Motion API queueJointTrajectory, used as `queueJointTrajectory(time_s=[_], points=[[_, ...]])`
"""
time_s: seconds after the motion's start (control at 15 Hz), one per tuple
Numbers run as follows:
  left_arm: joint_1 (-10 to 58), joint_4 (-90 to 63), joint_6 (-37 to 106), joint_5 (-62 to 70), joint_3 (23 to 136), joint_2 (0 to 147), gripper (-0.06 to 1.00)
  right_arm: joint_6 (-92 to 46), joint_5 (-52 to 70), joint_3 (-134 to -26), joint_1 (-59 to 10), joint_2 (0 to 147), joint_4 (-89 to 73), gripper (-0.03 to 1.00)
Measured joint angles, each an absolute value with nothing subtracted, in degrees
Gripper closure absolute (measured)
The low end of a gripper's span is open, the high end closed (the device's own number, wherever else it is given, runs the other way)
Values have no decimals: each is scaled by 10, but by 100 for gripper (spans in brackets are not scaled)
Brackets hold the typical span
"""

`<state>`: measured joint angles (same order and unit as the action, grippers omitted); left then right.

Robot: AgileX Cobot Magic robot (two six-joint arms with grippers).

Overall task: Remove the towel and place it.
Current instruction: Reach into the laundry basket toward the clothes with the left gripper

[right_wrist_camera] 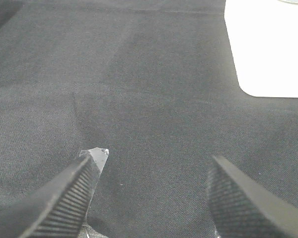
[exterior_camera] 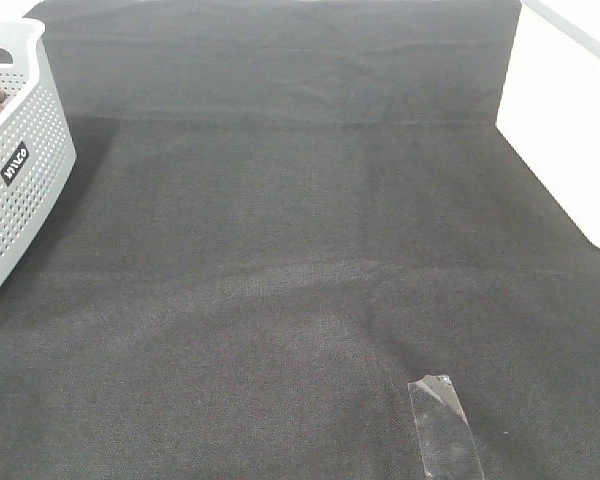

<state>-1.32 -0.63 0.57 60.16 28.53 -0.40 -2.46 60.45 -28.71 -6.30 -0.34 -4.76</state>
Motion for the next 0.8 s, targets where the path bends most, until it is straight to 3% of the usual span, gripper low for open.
queueJointTrajectory(time_s=[0.27,0.53,0.8], points=[[-13,0,151,623,350,91,-5,-25,604,-287,-63,-3,-48,36],[-13,29,414,625,552,372,-4,-25,604,-287,-63,-3,-48,36],[-13,108,545,639,755,630,-3,-25,604,-287,-63,-3,-48,36]])
